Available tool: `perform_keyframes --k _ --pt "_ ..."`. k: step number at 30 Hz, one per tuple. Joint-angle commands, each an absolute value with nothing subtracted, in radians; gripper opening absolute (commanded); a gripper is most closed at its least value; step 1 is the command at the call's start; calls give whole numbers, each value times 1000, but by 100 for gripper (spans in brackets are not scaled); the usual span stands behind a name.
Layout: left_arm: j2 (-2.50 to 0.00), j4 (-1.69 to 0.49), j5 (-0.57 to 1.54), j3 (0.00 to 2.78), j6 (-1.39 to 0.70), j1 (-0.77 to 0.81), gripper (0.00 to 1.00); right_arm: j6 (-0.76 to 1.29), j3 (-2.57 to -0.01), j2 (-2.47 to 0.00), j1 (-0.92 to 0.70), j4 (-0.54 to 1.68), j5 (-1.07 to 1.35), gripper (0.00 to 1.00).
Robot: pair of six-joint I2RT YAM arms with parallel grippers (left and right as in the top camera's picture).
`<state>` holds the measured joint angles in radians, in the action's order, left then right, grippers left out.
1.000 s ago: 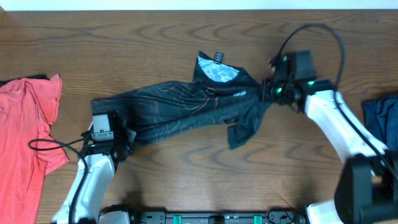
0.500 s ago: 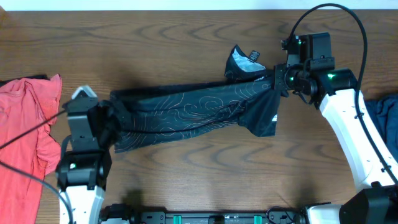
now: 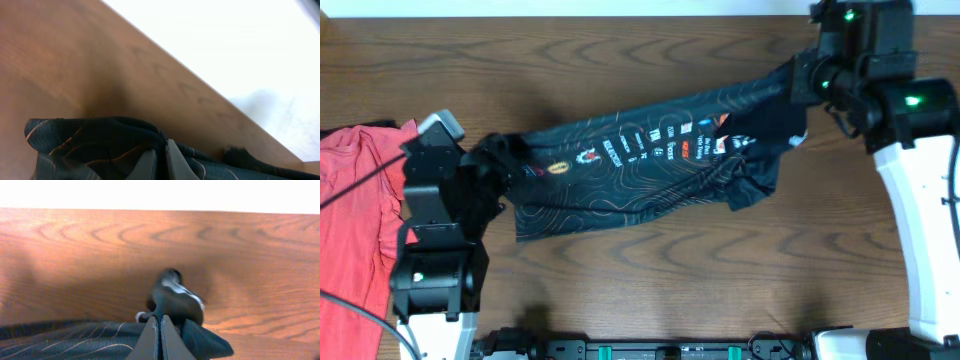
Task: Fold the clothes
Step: 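Lift the jersey with both grippers and stretch it apart, pulling toward the back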
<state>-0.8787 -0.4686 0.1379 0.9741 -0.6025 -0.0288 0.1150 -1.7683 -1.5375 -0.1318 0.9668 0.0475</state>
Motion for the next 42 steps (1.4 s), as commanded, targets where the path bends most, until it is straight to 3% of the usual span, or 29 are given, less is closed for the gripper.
perform_keyframes --k 1,22,33,42 --pt "-874 -475 120 1062 -544 -31 6 91 -1876 -1515 -105 995 -1 1" --pt "-873 -675 147 1684 -441 -31 6 83 -2510 -1463 -104 1342 -38 1" --pt "-883 -701 134 1755 -411 -31 6 133 -2551 -1398 -104 1366 -96 1" --pt "-1095 -730 37 1754 -400 -31 6 187 -2550 -1583 -104 1489 -103 1"
